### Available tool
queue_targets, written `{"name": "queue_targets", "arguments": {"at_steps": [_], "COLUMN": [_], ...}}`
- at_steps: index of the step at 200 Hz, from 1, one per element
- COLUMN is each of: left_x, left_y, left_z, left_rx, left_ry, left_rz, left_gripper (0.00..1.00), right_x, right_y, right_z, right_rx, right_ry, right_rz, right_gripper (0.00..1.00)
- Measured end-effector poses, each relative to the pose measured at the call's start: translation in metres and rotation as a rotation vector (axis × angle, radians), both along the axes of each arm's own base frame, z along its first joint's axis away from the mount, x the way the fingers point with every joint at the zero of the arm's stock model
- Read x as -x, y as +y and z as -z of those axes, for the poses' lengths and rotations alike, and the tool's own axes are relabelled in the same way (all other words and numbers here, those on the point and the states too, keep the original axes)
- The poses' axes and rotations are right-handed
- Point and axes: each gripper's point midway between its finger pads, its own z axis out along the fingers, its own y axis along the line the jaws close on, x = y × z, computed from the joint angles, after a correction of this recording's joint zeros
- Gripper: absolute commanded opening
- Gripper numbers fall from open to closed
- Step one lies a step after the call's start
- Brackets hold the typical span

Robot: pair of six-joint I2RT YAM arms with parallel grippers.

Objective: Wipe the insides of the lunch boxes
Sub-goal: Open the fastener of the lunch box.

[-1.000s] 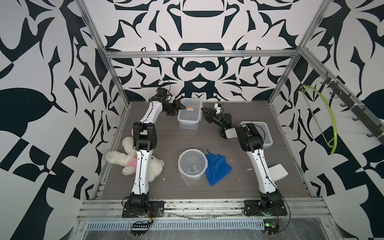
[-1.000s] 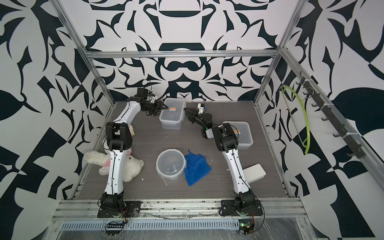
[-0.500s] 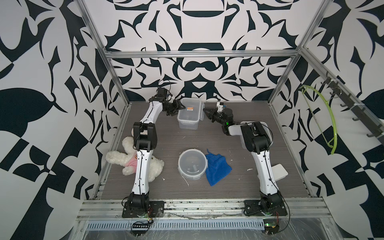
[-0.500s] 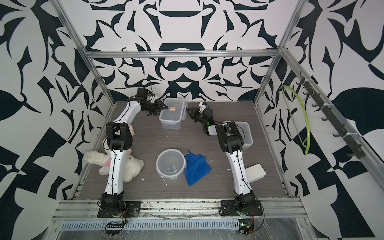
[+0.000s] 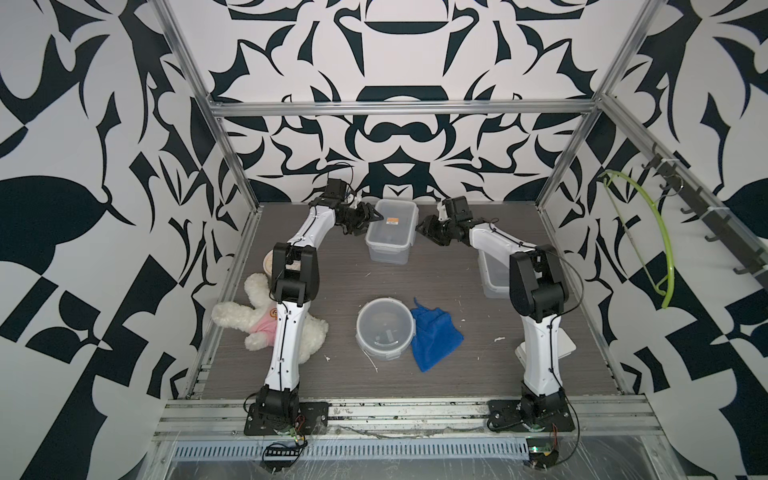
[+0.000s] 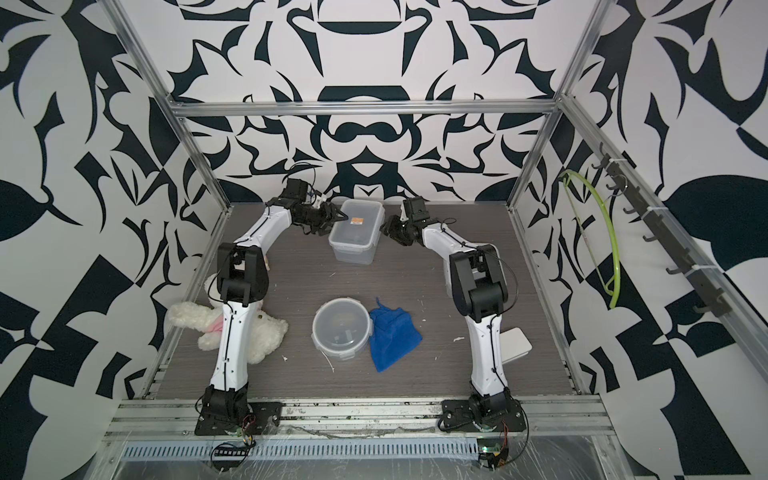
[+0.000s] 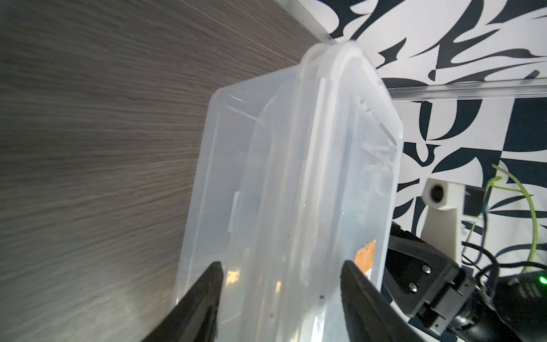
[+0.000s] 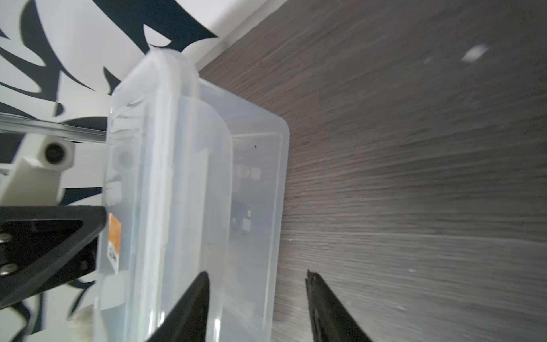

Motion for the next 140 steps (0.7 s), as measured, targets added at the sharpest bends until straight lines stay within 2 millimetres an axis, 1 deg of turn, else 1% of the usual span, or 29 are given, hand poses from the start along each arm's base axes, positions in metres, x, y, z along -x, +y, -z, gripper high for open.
{"name": "queue_targets", "arguments": {"at_steps": [11, 37, 48, 68, 80, 89, 90, 100, 114, 125, 140], "left_x": [0.003, 0.011, 0.012, 0.014, 0.015, 0.016, 0.017, 0.018, 0.019, 0.019, 0.021], "left_y": [-0.013, -0.037, -0.044, -0.052, -0.054, -0.054, -0.054, -0.054, -0.053, -0.053, -0.053], "left_z": [0.0, 0.002, 0.0, -0.009, -0.015, -0.02, -0.021, -0.025, -0.026, -0.025, -0.02], "left_rx": [0.013, 0.041, 0.055, 0.077, 0.087, 0.092, 0.093, 0.097, 0.097, 0.096, 0.093], "left_ry": [0.004, 0.024, 0.025, 0.024, 0.022, 0.023, 0.021, 0.017, 0.02, 0.025, 0.037], "left_rz": [0.008, 0.018, 0.018, 0.013, 0.008, 0.003, 0.003, 0.0, -0.006, -0.011, -0.012], "left_gripper": [0.68, 0.72, 0.73, 0.75, 0.75, 0.75, 0.75, 0.75, 0.74, 0.73, 0.71], "right_x": [0.002, 0.001, 0.002, 0.0, -0.001, -0.001, -0.001, 0.0, 0.001, 0.003, 0.007], "right_y": [-0.01, -0.029, -0.035, -0.04, -0.041, -0.042, -0.043, -0.045, -0.049, -0.053, -0.055], "right_z": [-0.004, -0.017, -0.025, -0.043, -0.052, -0.057, -0.058, -0.06, -0.058, -0.054, -0.044], "right_rx": [0.07, 0.2, 0.241, 0.281, 0.302, 0.315, 0.318, 0.34, 0.368, 0.382, 0.394], "right_ry": [0.003, 0.007, 0.006, -0.01, -0.022, -0.026, -0.025, -0.025, -0.021, -0.009, 0.014], "right_rz": [0.008, 0.032, 0.036, 0.037, 0.037, 0.036, 0.037, 0.039, 0.04, 0.043, 0.035], "right_gripper": [0.39, 0.37, 0.37, 0.37, 0.38, 0.43, 0.45, 0.56, 0.6, 0.59, 0.49]}}
